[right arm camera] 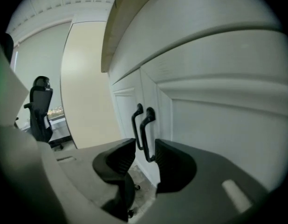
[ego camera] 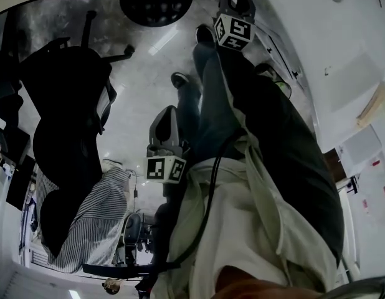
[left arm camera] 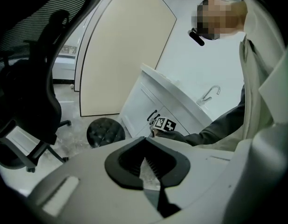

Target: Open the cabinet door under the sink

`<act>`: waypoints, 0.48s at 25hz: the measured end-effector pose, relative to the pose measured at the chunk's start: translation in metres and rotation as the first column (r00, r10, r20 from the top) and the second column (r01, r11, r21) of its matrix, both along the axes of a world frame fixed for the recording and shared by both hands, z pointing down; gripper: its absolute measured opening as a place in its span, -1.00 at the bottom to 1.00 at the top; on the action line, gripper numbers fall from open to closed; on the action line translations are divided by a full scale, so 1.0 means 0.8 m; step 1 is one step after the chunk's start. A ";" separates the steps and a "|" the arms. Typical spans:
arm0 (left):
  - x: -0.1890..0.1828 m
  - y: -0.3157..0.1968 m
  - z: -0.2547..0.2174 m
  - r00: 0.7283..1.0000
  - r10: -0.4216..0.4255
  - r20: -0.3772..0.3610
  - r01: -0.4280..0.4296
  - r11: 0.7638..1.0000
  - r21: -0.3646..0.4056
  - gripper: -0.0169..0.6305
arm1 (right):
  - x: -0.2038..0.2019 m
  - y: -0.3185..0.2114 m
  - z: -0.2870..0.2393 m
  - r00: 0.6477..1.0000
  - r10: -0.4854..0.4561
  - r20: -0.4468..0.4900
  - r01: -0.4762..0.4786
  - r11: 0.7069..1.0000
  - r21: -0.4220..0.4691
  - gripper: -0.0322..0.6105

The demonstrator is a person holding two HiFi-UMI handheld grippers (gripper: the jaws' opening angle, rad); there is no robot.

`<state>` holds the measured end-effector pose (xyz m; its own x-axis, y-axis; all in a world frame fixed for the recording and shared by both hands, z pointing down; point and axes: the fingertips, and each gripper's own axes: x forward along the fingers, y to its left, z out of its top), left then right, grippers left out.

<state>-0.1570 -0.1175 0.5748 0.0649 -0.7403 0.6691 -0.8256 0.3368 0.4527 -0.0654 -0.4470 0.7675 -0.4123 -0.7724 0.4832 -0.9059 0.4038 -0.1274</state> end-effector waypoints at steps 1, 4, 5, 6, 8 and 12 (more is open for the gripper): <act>0.000 -0.004 0.002 1.000 0.004 -0.002 -0.004 1.000 0.002 -0.93 | -0.010 -0.003 -0.001 0.999 -0.039 -0.003 0.039 0.999 0.002 -0.53; 0.001 -0.020 0.007 1.000 0.016 -0.006 -0.016 1.000 0.014 -0.93 | -0.028 -0.008 0.001 0.996 -0.084 -0.037 0.084 0.996 0.000 -0.53; 0.002 -0.027 0.010 1.000 0.022 -0.005 -0.022 1.000 0.021 -0.93 | -0.027 -0.008 0.002 0.996 -0.073 -0.053 0.073 0.997 -0.002 -0.53; 0.002 -0.034 0.013 1.000 0.029 -0.003 -0.029 0.999 0.029 -0.93 | -0.024 -0.009 0.004 0.996 -0.059 -0.068 0.059 0.998 -0.003 -0.54; 0.000 -0.054 0.020 0.999 0.042 0.002 -0.042 0.998 0.049 -0.93 | -0.019 -0.014 0.004 0.996 -0.034 -0.088 0.035 0.999 0.006 -0.63; -0.009 -0.102 0.037 0.996 0.085 0.023 -0.087 0.991 0.099 -0.93 | -0.019 -0.016 0.002 0.996 -0.041 -0.075 0.042 0.999 0.021 -0.78</act>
<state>-0.1643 -0.1992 0.6043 0.1196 -0.7956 0.5939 -0.8584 0.2178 0.4645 -0.0806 -0.4595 0.7687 -0.4076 -0.7663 0.4967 -0.8949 0.4434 -0.0503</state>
